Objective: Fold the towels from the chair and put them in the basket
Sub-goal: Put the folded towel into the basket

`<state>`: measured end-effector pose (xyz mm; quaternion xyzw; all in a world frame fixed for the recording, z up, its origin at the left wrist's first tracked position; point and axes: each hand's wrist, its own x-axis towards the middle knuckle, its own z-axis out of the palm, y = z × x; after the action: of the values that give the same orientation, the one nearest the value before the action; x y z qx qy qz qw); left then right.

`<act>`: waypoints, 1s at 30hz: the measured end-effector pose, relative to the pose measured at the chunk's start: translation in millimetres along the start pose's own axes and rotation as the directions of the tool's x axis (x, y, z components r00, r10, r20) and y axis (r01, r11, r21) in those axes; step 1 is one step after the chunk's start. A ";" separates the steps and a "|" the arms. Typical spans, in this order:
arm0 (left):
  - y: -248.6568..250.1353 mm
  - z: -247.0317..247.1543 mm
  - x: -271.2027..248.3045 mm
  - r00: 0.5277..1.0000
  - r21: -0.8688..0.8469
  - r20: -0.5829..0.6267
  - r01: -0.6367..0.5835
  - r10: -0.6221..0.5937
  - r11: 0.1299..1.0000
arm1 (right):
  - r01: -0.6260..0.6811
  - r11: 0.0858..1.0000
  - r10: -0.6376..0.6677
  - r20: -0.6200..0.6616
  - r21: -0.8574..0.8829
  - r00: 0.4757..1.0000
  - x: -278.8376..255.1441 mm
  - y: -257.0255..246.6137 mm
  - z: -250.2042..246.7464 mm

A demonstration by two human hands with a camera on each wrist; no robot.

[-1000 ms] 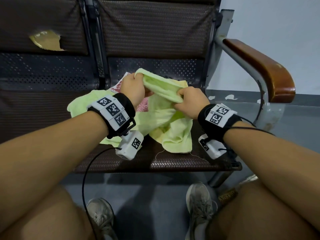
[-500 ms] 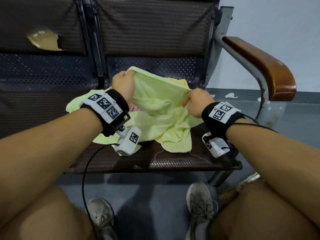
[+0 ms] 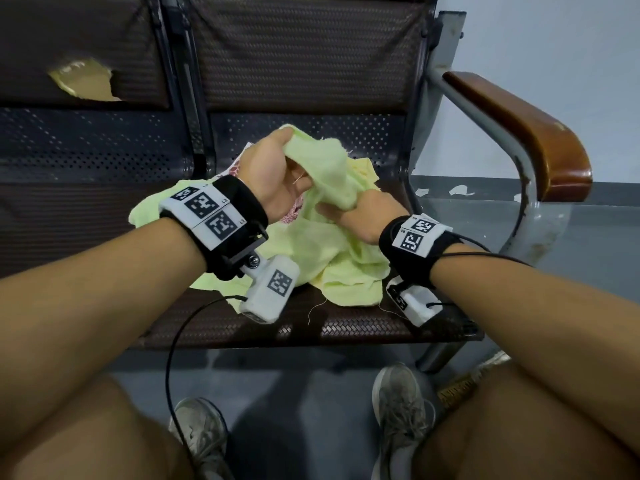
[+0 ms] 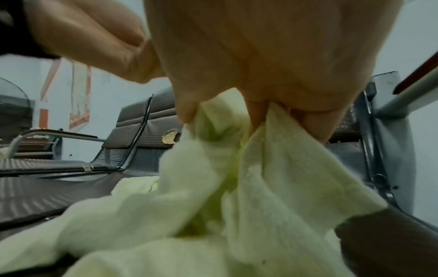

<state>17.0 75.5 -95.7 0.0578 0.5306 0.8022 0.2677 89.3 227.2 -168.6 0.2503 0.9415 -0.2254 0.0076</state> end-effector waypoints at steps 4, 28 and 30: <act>1.1 -1.6 4.9 0.998 -0.007 -0.047 -0.041 0.041 0.999 | -0.059 0.998 0.059 0.105 0.000 0.993 3.5 4.7 3.0; 13.4 -74.7 48.6 0.894 0.484 -0.325 -0.124 0.310 0.866 | 0.156 0.972 -0.167 -0.049 -0.175 0.985 12.0 28.7 -11.4; 11.1 -82.3 48.9 0.893 0.514 -0.320 -0.117 0.317 0.850 | 0.123 0.983 -0.144 -0.157 -0.138 0.977 12.9 33.4 -15.8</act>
<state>-59.7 28.7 -130.7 0.0211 0.7454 0.6652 0.0385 95.4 265.8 -170.1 0.2032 0.9661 -0.1431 -0.0704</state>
